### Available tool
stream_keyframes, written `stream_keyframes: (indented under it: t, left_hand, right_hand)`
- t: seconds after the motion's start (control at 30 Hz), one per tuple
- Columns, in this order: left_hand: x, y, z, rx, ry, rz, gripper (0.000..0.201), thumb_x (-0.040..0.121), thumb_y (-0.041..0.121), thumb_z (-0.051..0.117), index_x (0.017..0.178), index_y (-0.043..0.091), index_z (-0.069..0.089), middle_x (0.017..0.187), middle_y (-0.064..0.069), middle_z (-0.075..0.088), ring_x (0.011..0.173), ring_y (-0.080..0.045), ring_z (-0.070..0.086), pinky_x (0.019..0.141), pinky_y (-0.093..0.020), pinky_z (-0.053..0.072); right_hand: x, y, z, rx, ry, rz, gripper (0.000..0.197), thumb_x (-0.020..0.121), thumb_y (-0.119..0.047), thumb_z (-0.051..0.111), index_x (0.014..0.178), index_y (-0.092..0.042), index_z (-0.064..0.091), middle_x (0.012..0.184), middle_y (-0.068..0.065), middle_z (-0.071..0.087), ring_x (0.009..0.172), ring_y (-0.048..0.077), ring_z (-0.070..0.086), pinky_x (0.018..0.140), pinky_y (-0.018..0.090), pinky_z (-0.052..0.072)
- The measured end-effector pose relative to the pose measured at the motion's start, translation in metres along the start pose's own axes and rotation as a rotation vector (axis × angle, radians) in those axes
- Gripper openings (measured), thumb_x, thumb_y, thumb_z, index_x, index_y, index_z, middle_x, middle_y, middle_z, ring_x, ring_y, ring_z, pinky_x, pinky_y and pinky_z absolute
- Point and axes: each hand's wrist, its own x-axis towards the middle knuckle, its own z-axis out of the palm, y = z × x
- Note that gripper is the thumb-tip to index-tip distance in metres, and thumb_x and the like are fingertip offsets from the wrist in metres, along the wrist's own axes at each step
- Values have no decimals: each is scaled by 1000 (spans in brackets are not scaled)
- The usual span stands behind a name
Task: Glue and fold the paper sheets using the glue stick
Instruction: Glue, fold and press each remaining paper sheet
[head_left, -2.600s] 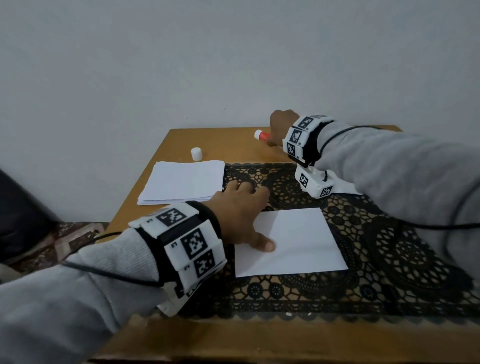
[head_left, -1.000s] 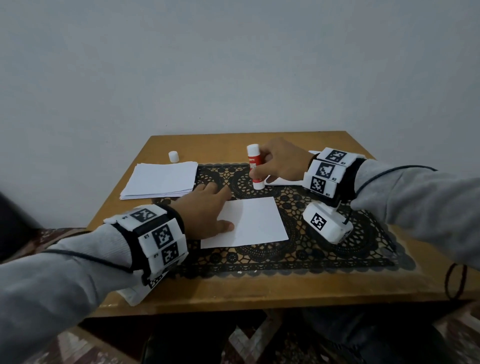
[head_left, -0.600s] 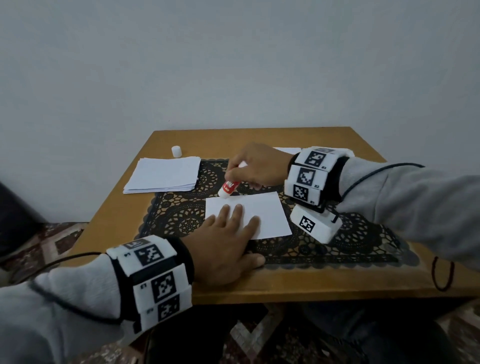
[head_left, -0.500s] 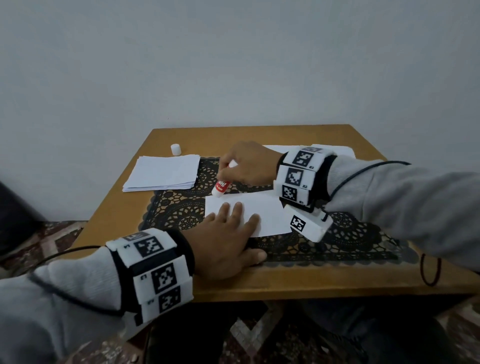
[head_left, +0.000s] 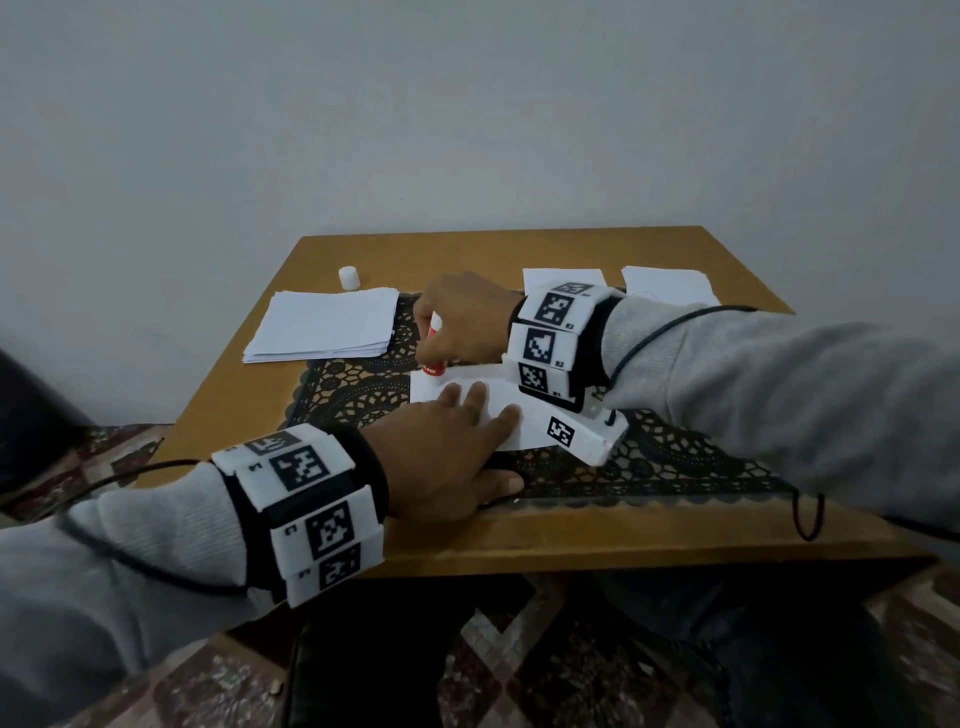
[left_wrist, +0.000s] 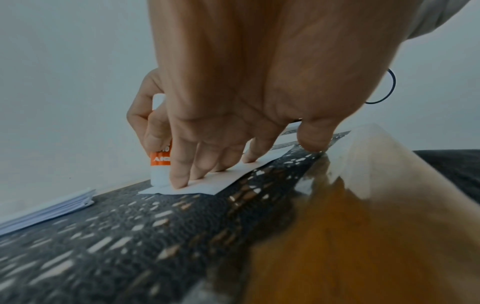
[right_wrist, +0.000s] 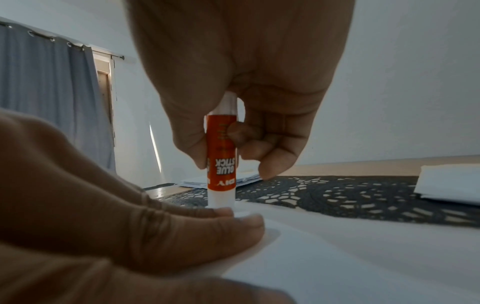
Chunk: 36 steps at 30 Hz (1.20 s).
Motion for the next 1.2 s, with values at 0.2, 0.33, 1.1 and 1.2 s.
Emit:
stream_keyframes:
  t: [0.2, 0.33, 1.1, 1.2]
  left_hand:
    - [2, 0, 2, 17, 5, -2, 76, 93, 64, 21, 151, 25, -9, 159, -15, -6, 145, -37, 5, 112, -52, 29]
    - [1, 1, 0, 17, 3, -5, 75, 93, 64, 20, 151, 26, -9, 159, -14, -6, 145, -37, 9, 112, -51, 29]
    - [18, -25, -18, 51, 313, 68, 38, 94, 39, 47, 130, 31, 54, 120, 0, 64, 103, -20, 61, 92, -36, 48]
    - [18, -28, -20, 27, 312, 67, 36, 93, 40, 48, 127, 33, 56, 120, 3, 65, 103, -18, 61, 93, -35, 49]
  right_hand:
    - [-7, 11, -5, -24, 6, 50, 15, 81, -23, 69, 80, -9, 69, 63, -2, 56, 59, 11, 49, 52, 23, 37]
    - [-12, 22, -8, -81, 3, 52, 14, 81, -24, 69, 74, -12, 65, 72, 2, 62, 67, 15, 53, 55, 24, 38]
    - [-48, 82, -21, 393, 217, 185, 21, 88, -22, 70, 96, -4, 61, 86, 13, 71, 65, 23, 70, 55, 30, 57]
    - [-46, 79, -26, 464, 279, 177, 34, 84, -16, 73, 104, -7, 48, 85, 13, 69, 61, 24, 68, 52, 32, 56]
